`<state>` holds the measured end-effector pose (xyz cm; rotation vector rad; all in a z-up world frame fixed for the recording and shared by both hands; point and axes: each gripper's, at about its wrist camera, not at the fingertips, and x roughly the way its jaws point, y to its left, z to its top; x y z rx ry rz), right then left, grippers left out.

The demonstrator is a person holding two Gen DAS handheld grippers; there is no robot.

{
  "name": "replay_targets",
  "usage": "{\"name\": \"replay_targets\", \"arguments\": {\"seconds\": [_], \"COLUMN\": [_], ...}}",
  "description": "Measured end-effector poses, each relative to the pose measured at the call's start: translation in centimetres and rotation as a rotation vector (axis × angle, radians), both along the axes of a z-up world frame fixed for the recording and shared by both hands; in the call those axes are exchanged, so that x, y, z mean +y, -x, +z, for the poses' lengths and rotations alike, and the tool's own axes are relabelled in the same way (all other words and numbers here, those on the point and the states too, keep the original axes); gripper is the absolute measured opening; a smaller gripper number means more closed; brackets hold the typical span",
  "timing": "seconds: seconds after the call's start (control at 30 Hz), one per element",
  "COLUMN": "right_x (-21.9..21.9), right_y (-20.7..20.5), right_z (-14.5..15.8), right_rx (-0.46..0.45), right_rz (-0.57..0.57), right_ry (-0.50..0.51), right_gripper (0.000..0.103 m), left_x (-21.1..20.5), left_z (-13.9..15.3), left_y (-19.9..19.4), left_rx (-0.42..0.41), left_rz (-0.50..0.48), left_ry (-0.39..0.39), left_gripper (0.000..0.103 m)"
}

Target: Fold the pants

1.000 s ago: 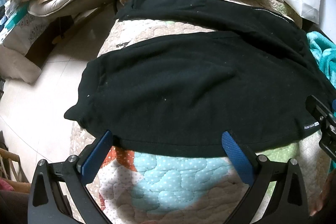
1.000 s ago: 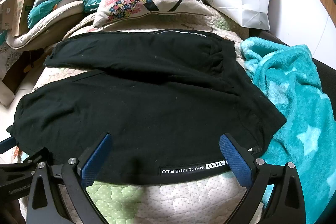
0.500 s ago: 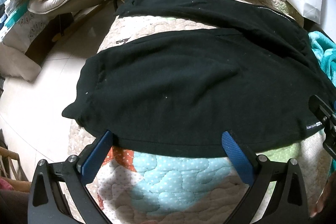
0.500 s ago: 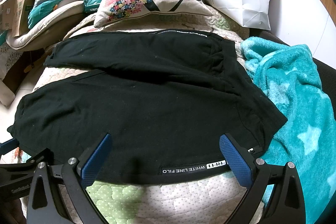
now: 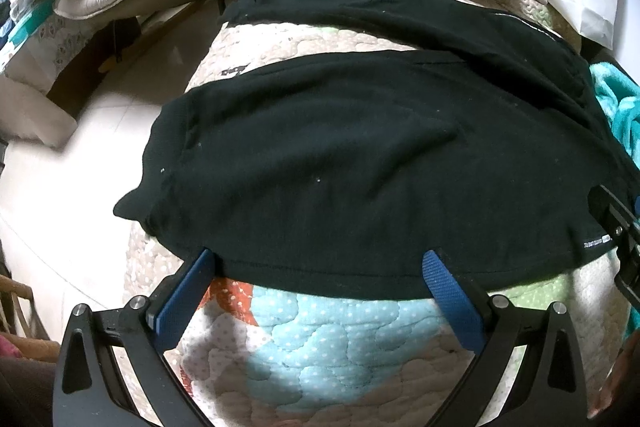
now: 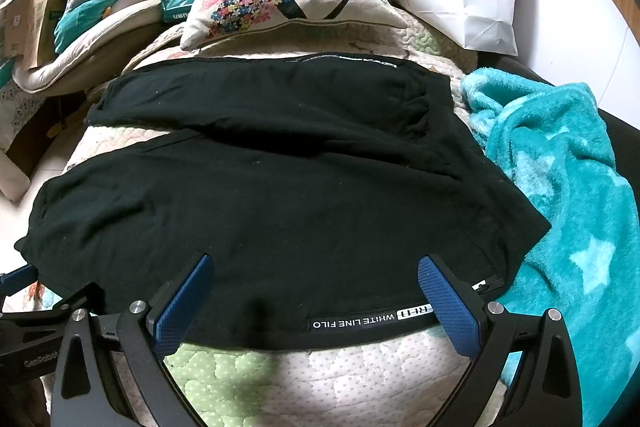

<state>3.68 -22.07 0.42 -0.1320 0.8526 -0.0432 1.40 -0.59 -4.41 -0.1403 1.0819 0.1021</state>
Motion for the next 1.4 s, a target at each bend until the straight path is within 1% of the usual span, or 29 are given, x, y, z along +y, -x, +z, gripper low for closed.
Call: {"name": "replay_targets", "arguments": {"seconds": [0.3, 0.5, 0.67, 0.8, 0.87, 0.9, 0.97, 1.07, 1.1, 1.17, 1.3, 1.4], "right_x": [-0.2, -0.1, 0.2, 0.2, 0.1, 0.1, -0.1, -0.5, -0.8, -1.4, -2.4, -4.1], "right_y": [-0.2, -0.2, -0.2, -0.1, 0.1, 0.1, 0.4, 0.6, 0.5, 0.2, -1.4, -4.2], "right_z": [-0.1, -0.2, -0.2, 0.2, 0.5, 0.7, 1.2, 2.9, 3.8, 6.0, 9.7, 10.9], "right_rx": [0.012, 0.014, 0.014, 0.004, -0.005, -0.009, -0.016, -0.014, -0.014, -0.012, -0.035, 0.001], "right_rz": [0.007, 0.008, 0.016, 0.023, 0.024, 0.026, 0.029, 0.046, 0.059, 0.102, 0.178, 0.227], "right_ry": [-0.009, -0.009, -0.008, 0.000, 0.005, 0.006, 0.002, -0.024, -0.042, -0.078, -0.049, -0.055], "right_gripper": [0.103, 0.103, 0.103, 0.103, 0.103, 0.103, 0.103, 0.103, 0.103, 0.103, 0.103, 0.103], "left_x": [0.0, 0.2, 0.1, -0.4, -0.6, -0.6, -0.3, 0.6, 1.2, 1.9, 3.9, 5.2], "left_z": [-0.3, -0.4, -0.4, -0.5, -0.3, 0.1, 1.1, 4.6, 6.3, 8.6, 12.8, 14.3], "left_y": [0.3, 0.6, 1.5, 2.6, 2.8, 2.7, 2.8, 3.4, 3.3, 3.0, 0.4, -2.7], "left_rx": [-0.011, -0.020, -0.066, -0.105, -0.094, -0.074, -0.083, -0.162, -0.195, -0.239, -0.291, -0.280], "left_rz": [0.007, 0.012, 0.003, 0.004, -0.004, -0.018, -0.028, -0.045, -0.070, -0.106, -0.199, -0.244], "left_ry": [0.003, 0.021, 0.012, -0.021, -0.029, -0.029, -0.020, 0.000, 0.023, 0.042, 0.070, 0.095], "left_gripper": [0.103, 0.103, 0.103, 0.103, 0.103, 0.103, 0.102, 0.102, 0.102, 0.102, 0.102, 0.102]}}
